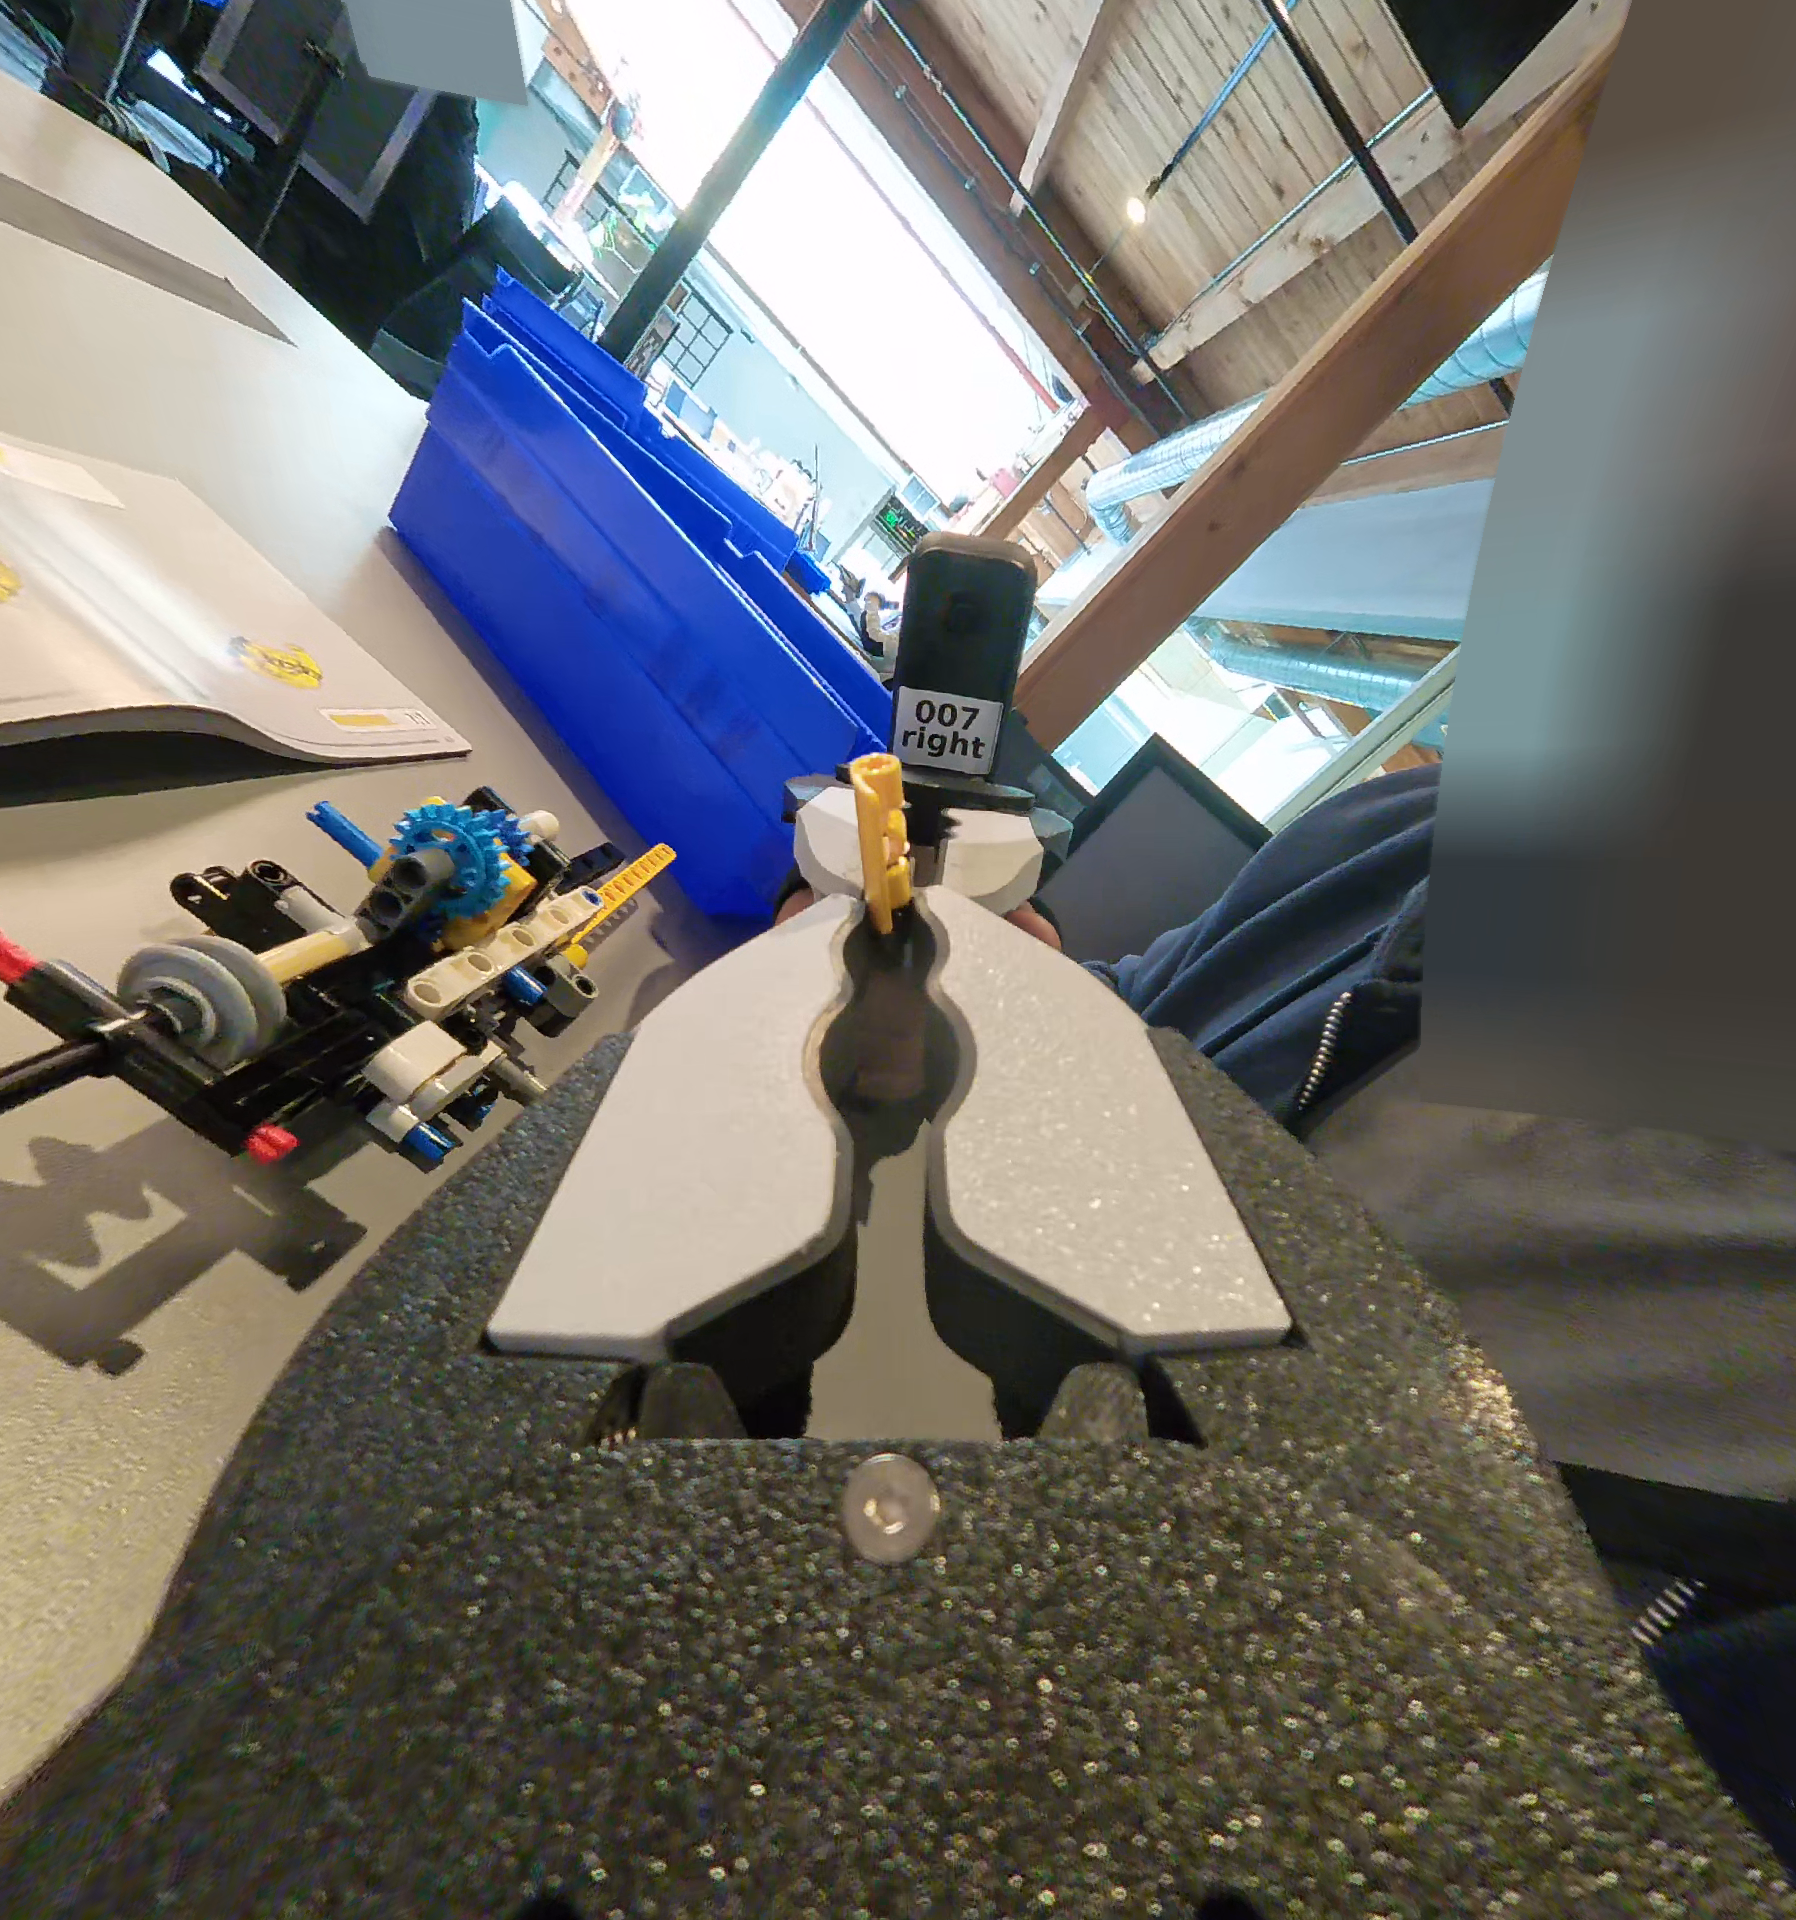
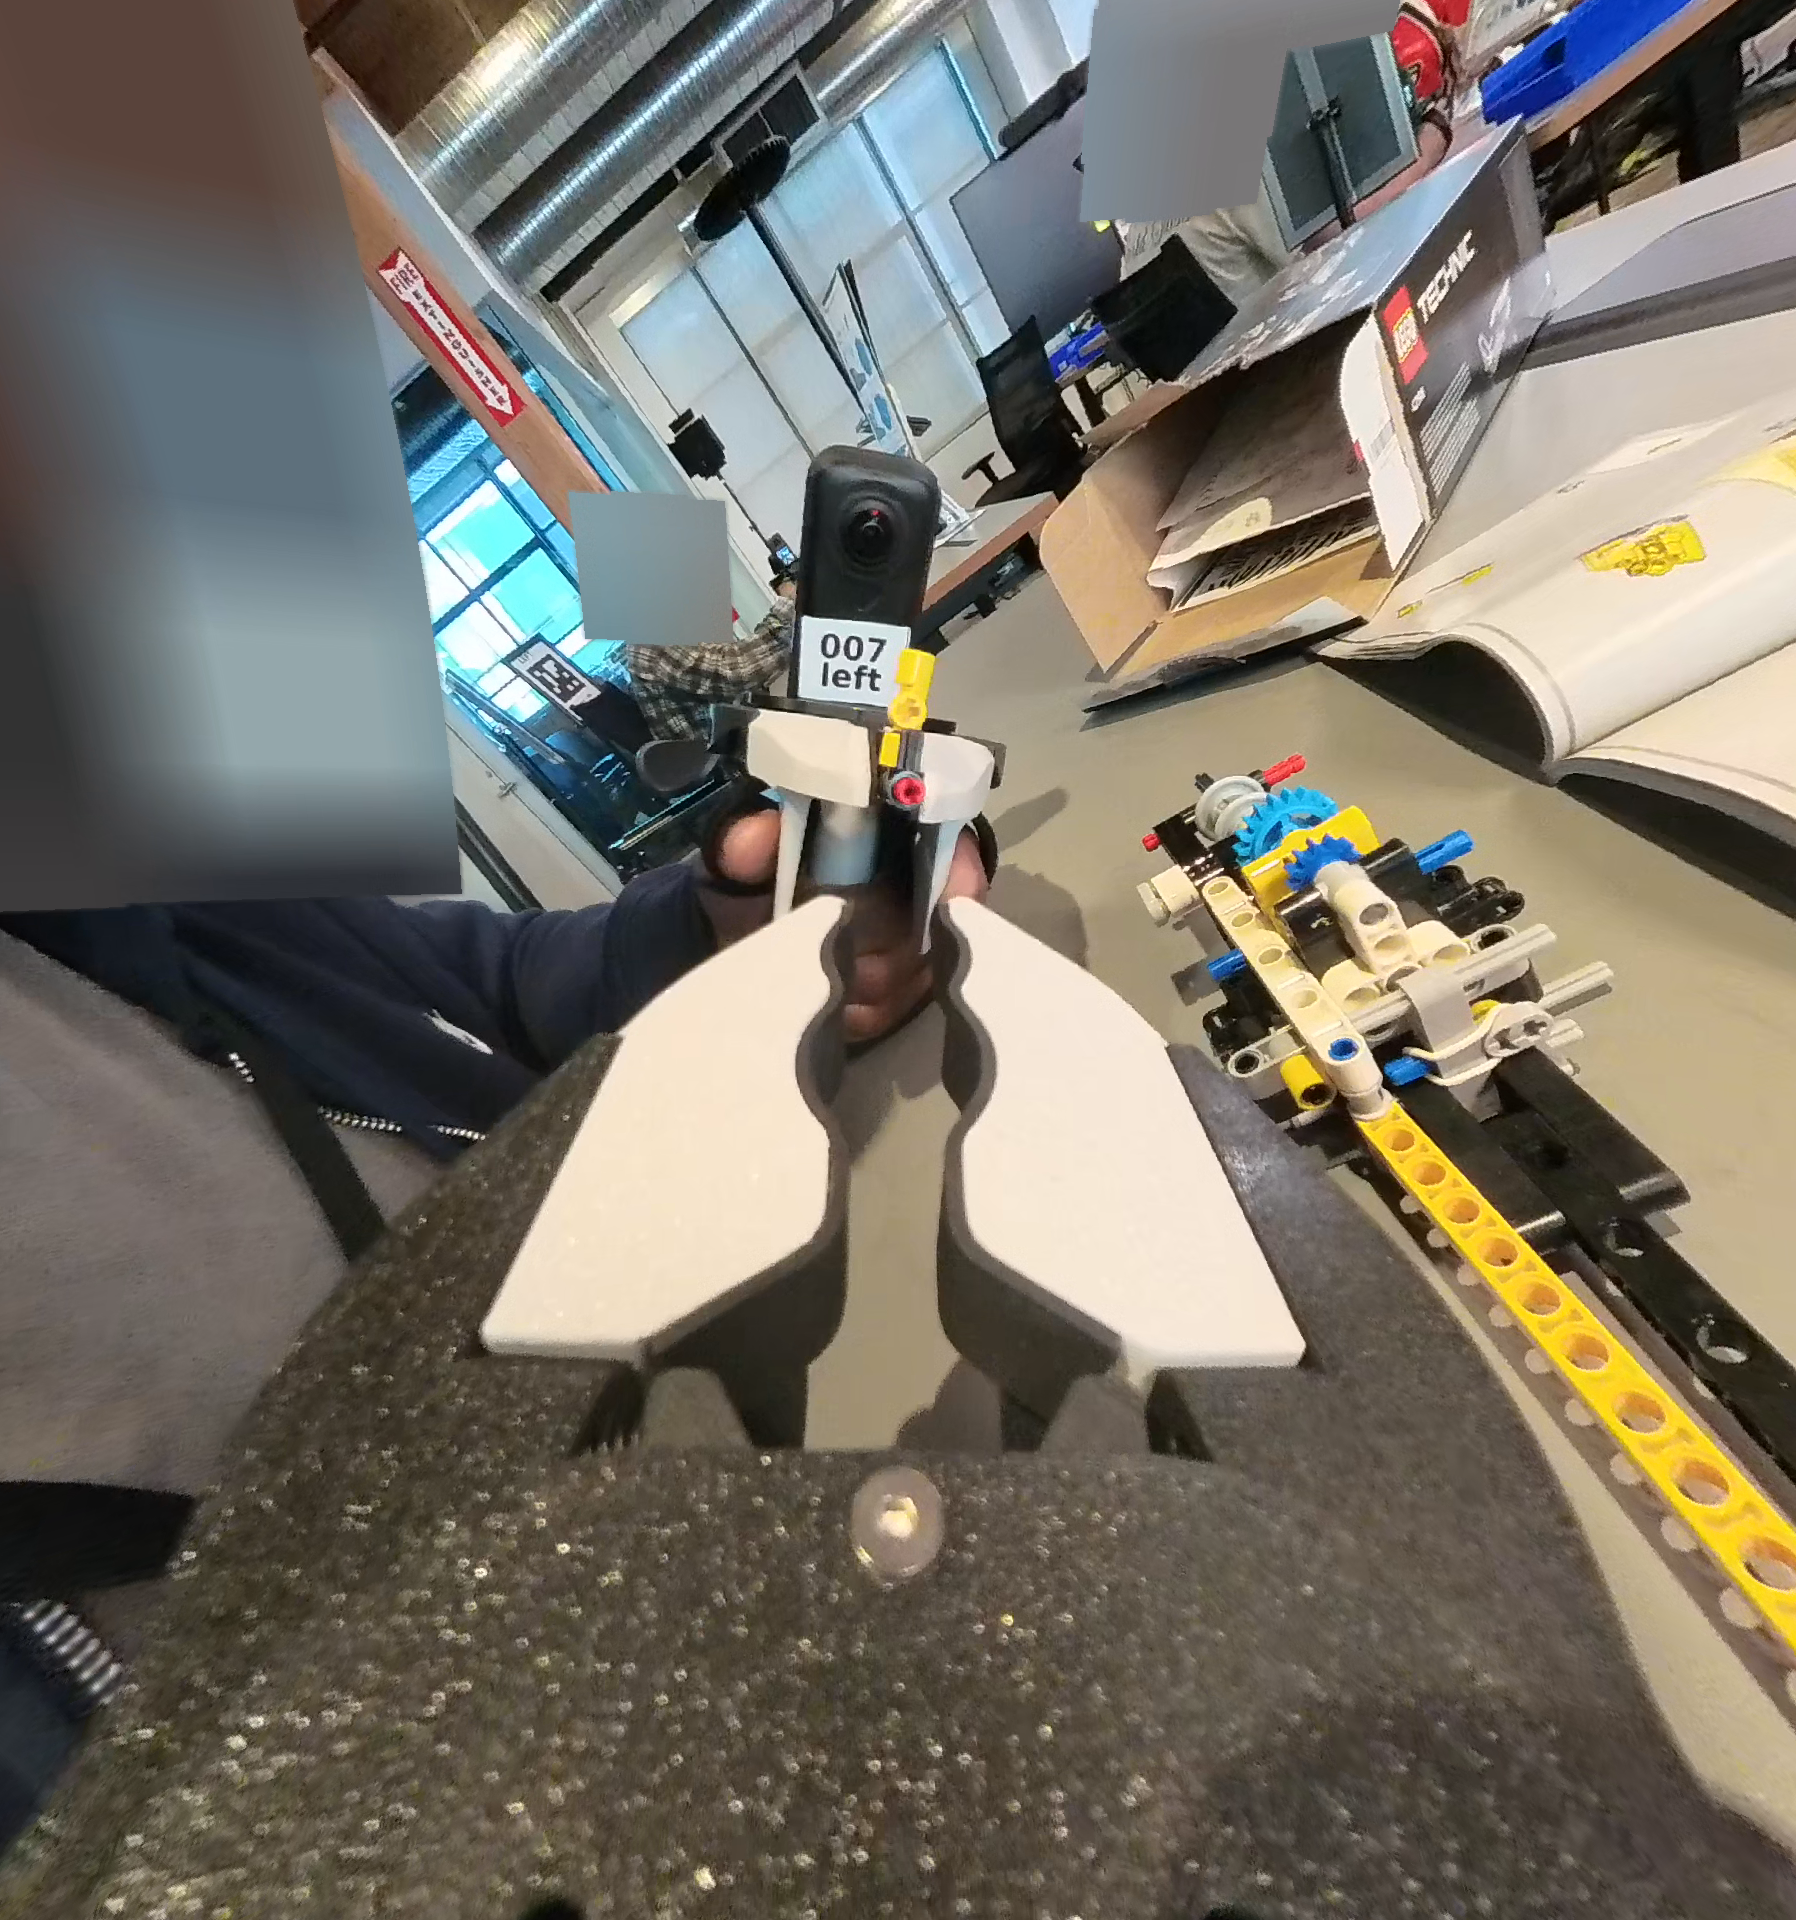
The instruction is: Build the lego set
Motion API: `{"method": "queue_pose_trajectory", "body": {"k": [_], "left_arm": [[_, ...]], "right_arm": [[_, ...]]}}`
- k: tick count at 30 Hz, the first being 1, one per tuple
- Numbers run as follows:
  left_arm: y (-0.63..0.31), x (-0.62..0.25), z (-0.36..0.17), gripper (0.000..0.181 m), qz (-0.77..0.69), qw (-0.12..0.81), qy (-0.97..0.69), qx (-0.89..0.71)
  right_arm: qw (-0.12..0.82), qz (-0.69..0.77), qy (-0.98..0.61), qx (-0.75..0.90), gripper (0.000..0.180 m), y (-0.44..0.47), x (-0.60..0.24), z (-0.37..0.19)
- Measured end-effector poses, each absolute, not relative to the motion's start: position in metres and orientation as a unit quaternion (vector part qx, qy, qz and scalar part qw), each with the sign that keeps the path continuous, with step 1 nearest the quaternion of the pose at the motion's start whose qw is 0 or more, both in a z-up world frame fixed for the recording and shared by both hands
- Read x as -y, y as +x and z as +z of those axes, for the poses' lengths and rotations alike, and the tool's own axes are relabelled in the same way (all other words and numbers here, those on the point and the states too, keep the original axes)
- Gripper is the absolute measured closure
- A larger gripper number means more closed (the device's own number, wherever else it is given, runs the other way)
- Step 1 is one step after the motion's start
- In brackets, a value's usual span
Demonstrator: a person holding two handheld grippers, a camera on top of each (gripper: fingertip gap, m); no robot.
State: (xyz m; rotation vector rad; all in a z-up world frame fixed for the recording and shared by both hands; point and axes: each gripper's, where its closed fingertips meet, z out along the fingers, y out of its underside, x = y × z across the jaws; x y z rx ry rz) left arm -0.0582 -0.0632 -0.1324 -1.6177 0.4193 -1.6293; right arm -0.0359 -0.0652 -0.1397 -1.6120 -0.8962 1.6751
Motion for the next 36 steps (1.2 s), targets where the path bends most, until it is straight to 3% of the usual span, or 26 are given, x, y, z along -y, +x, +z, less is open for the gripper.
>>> {"method": "queue_pose_trajectory", "body": {"k": [36], "left_arm": [[-0.0557,0.0648,-0.1349,0.173,-0.636,0.39,-0.643,-0.174]], "right_arm": [[0.317,0.636,-0.614,0.343,0.166,-0.0365,0.0659,-0.1409]]}}
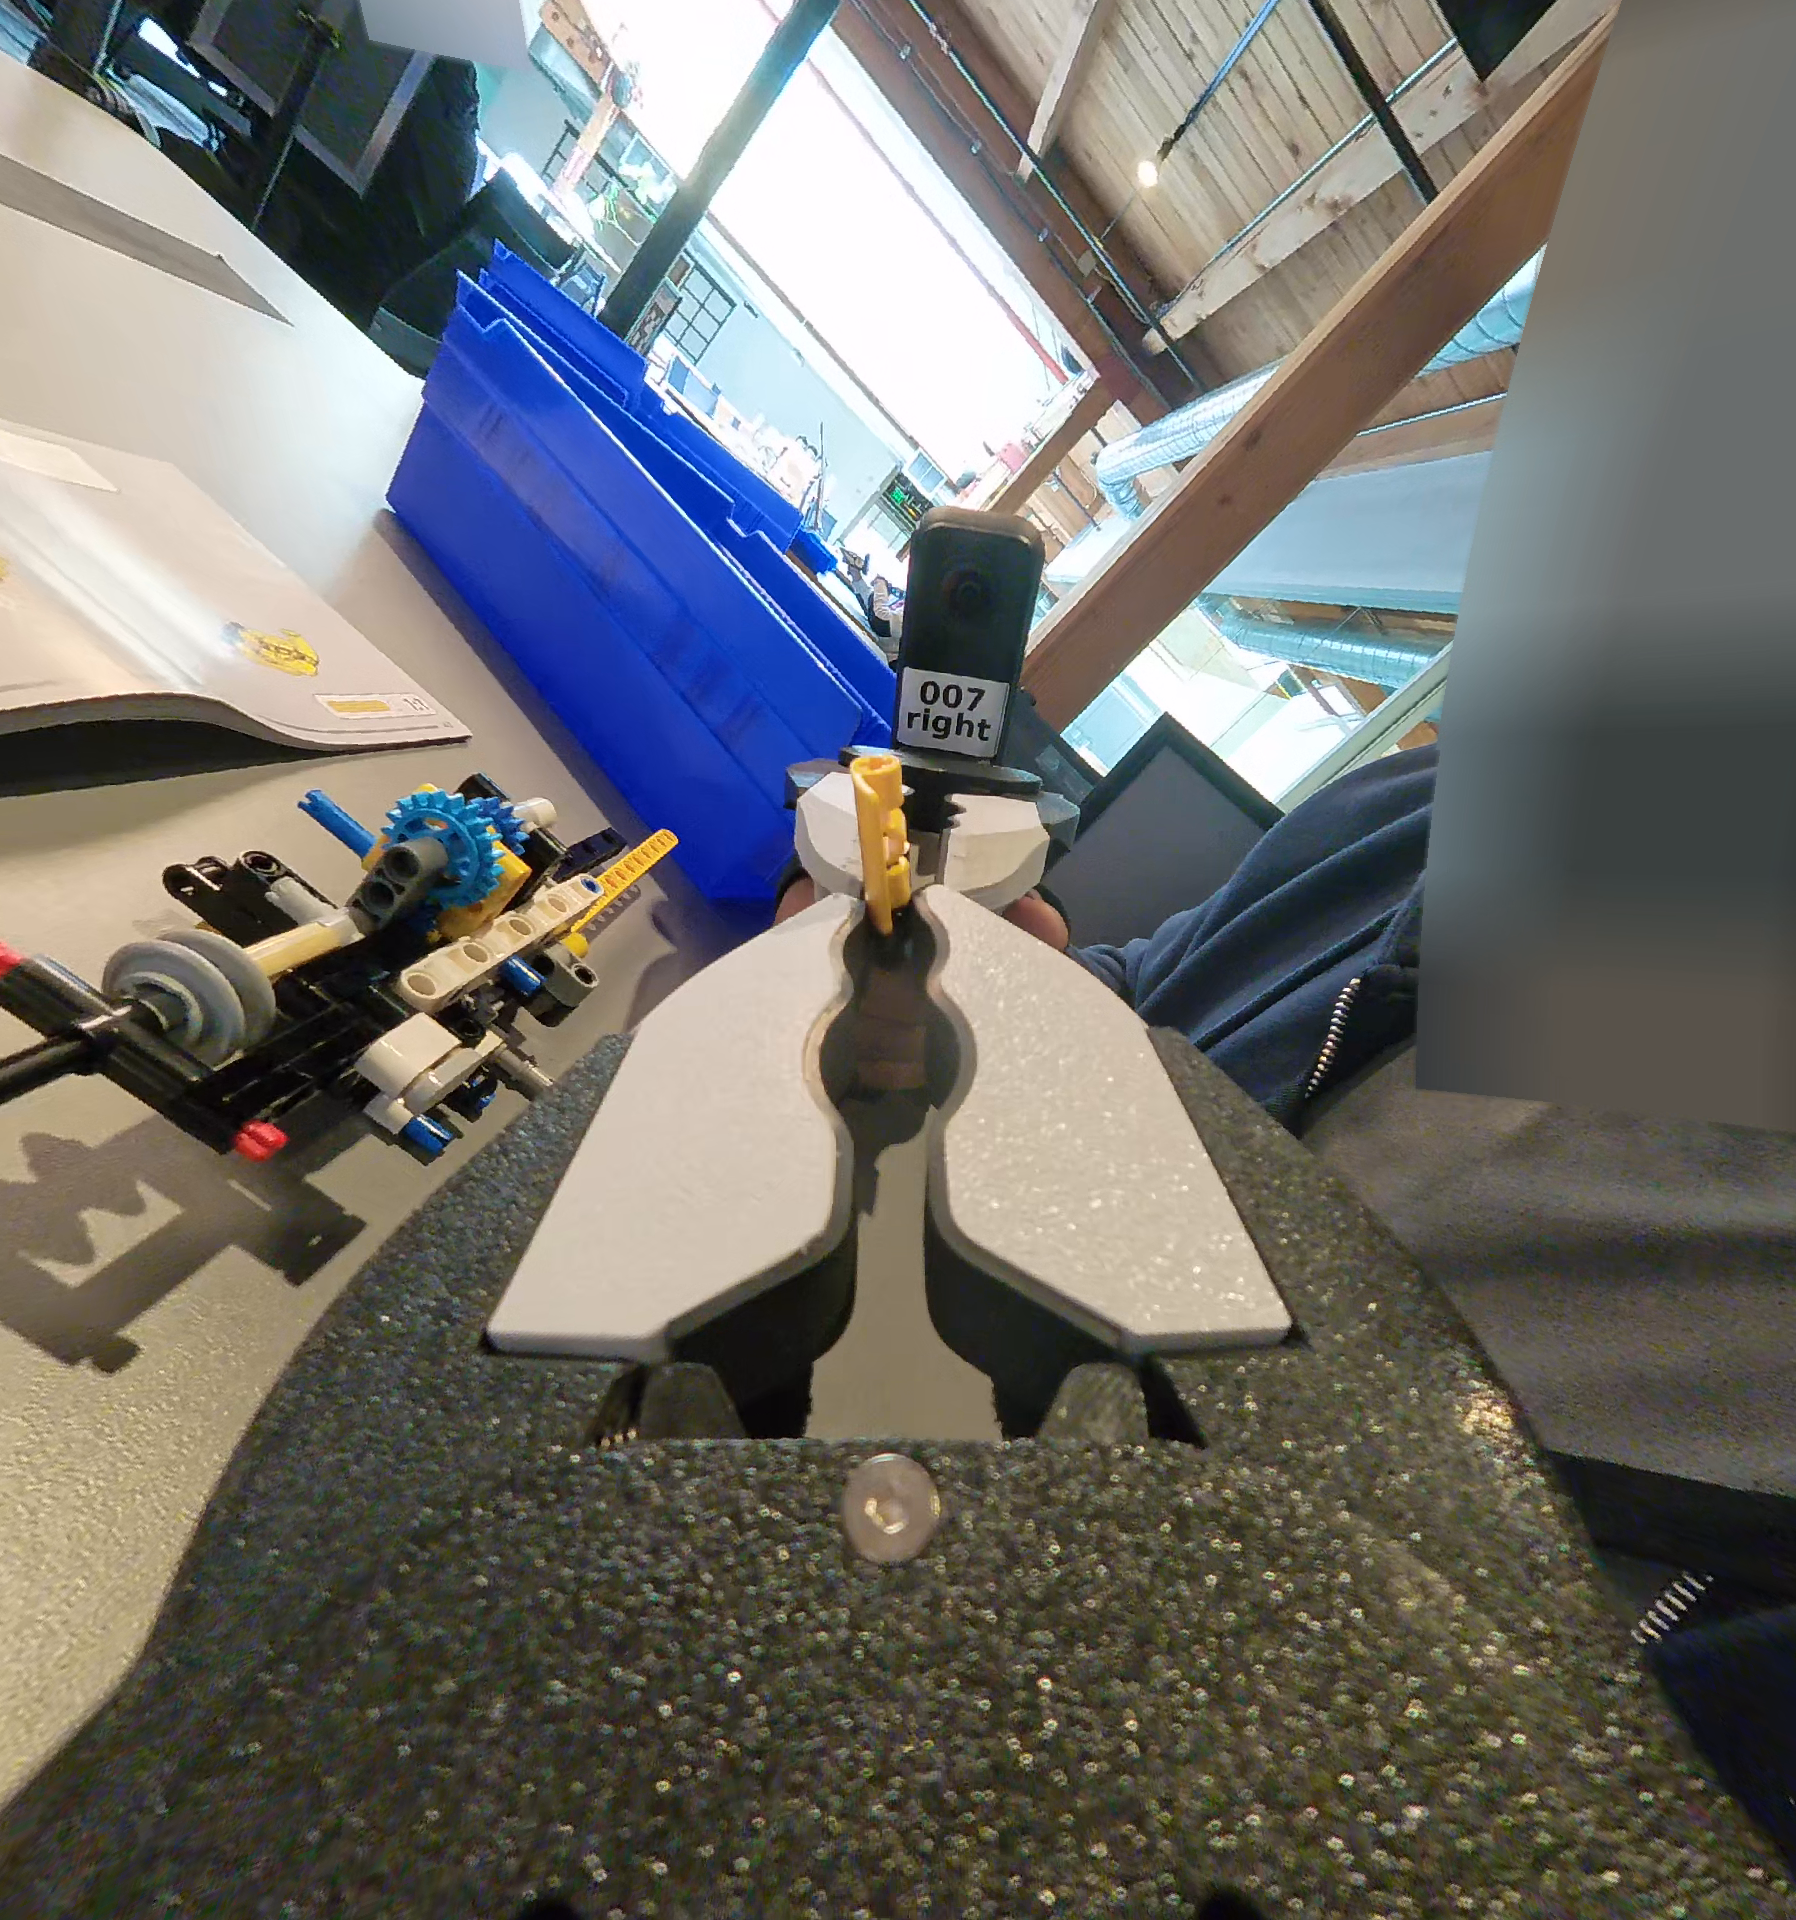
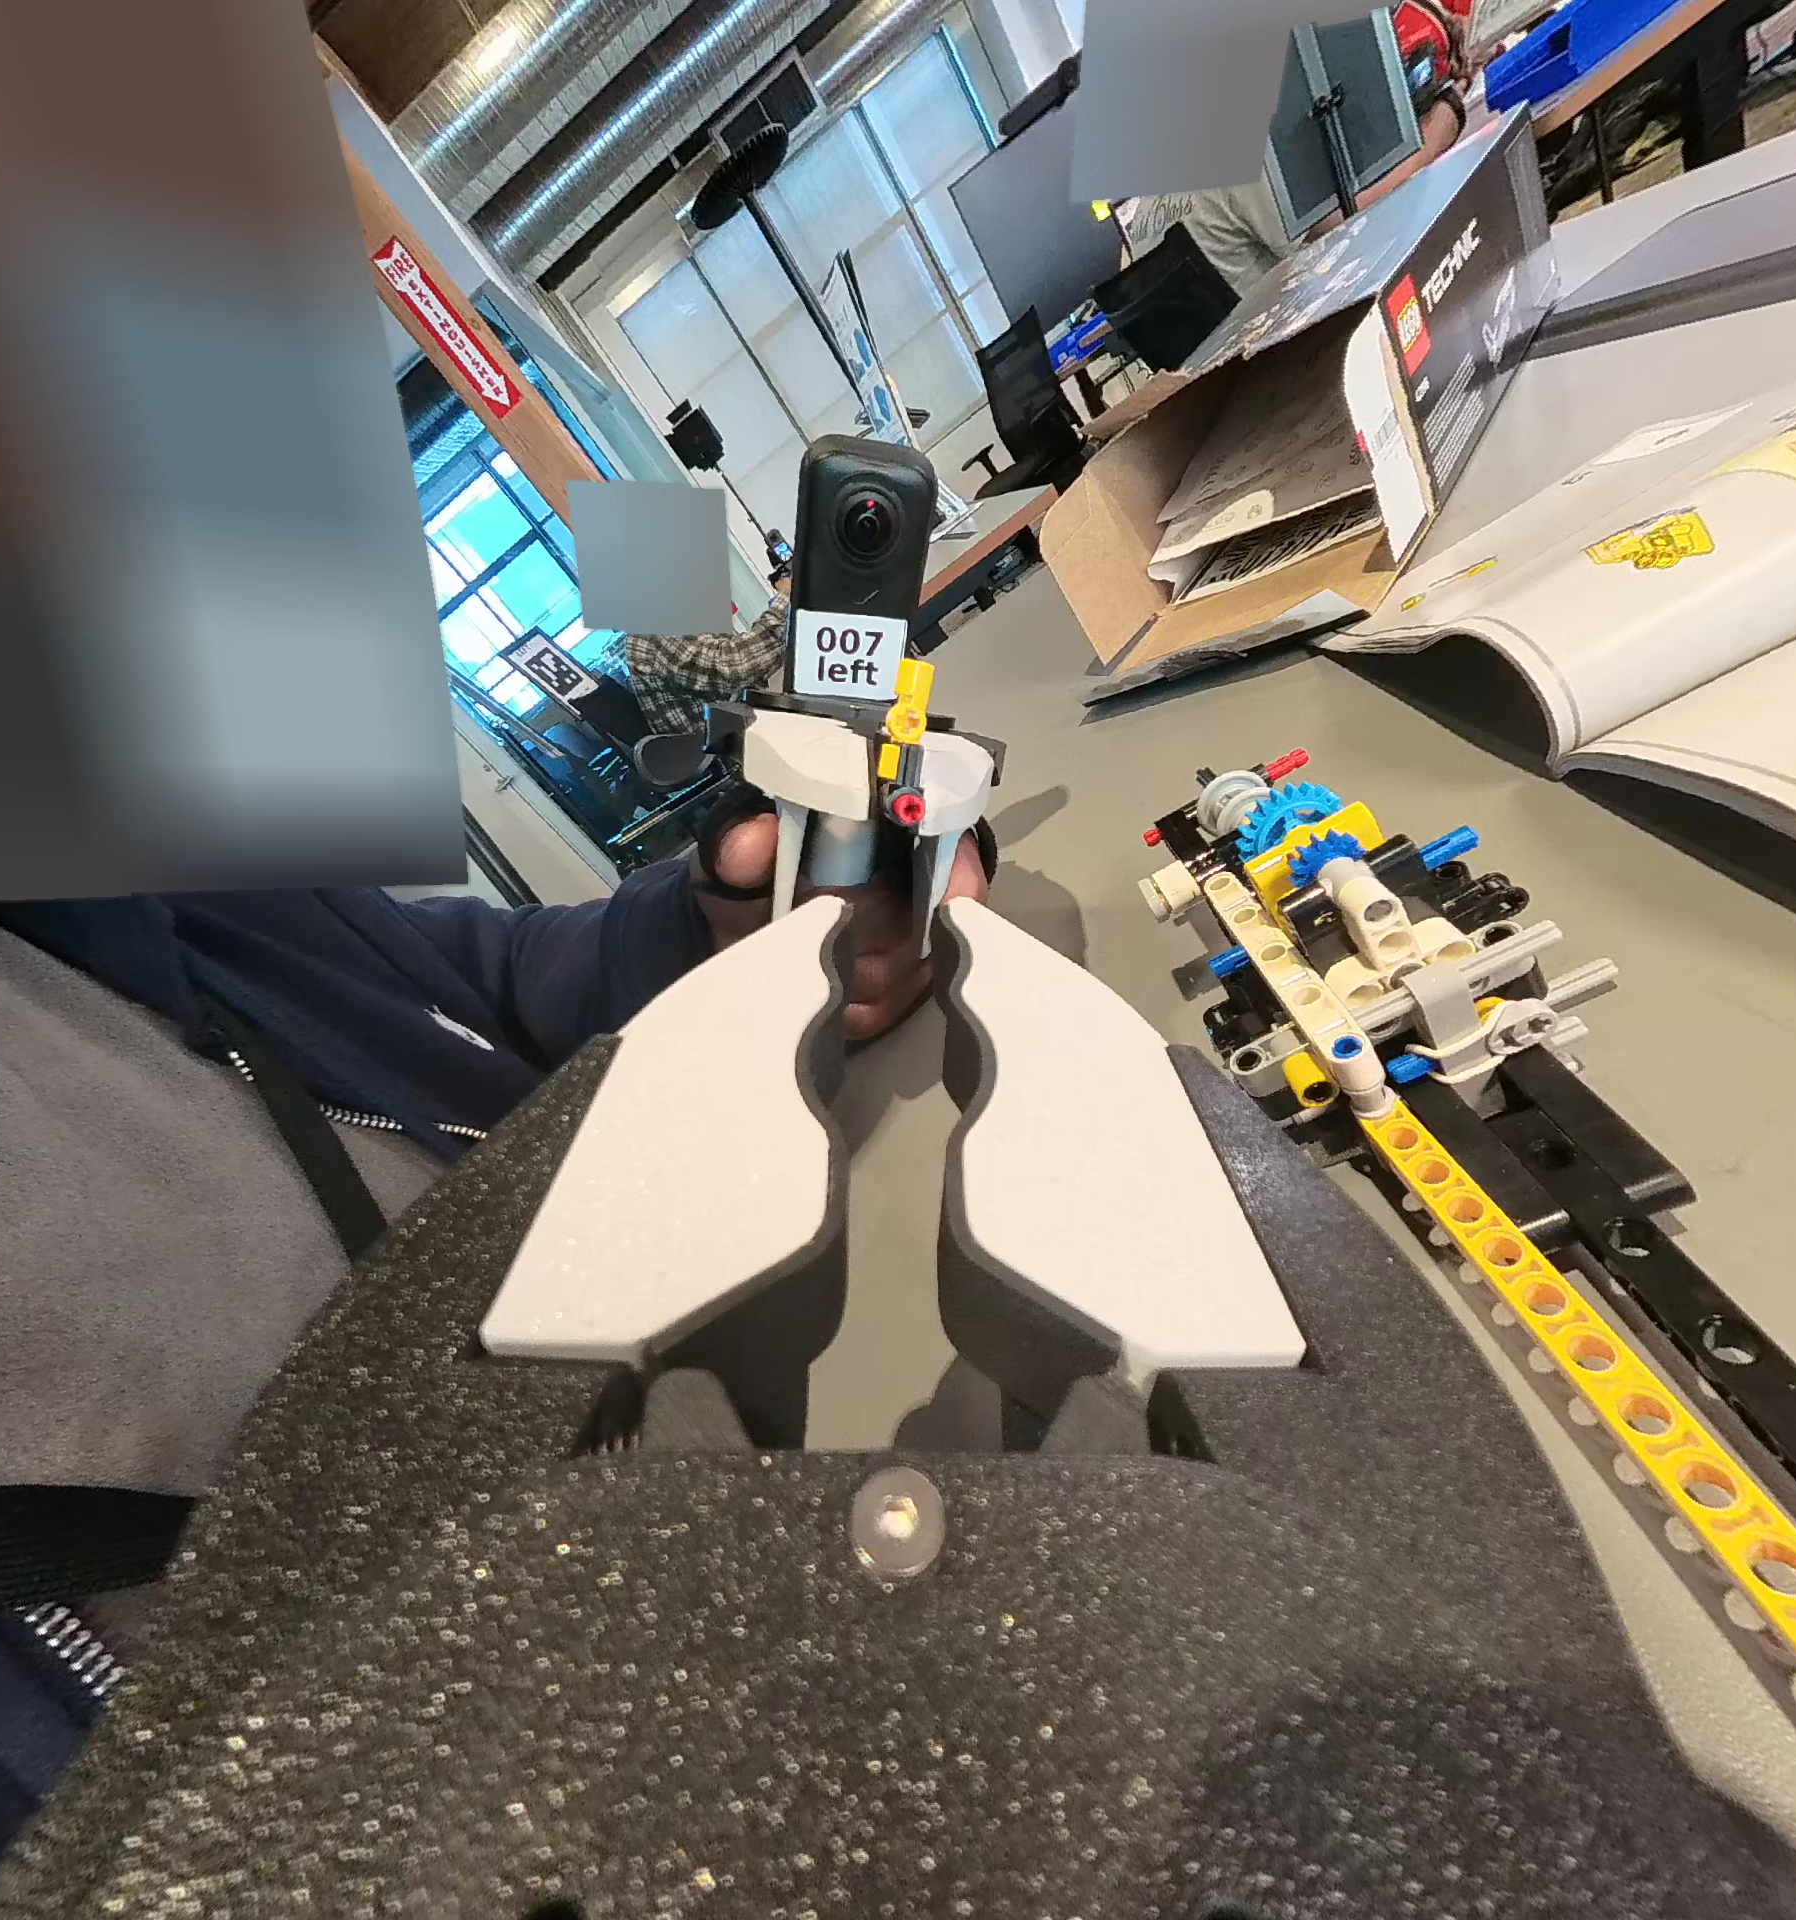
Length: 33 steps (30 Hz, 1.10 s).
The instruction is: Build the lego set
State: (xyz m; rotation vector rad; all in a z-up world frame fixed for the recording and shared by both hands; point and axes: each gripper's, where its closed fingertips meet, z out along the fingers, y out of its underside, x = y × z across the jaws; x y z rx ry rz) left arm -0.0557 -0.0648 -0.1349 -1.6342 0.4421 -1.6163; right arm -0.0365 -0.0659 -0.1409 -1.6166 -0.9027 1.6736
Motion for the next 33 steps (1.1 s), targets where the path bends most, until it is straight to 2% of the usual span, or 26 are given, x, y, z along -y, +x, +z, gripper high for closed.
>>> {"method": "queue_pose_trajectory", "body": {"k": [33], "left_arm": [[-0.058,0.058,-0.146,0.173,-0.607,0.381,-0.677,-0.165]], "right_arm": [[0.334,0.61,-0.63,0.347,0.165,-0.037,0.061,-0.145]]}}
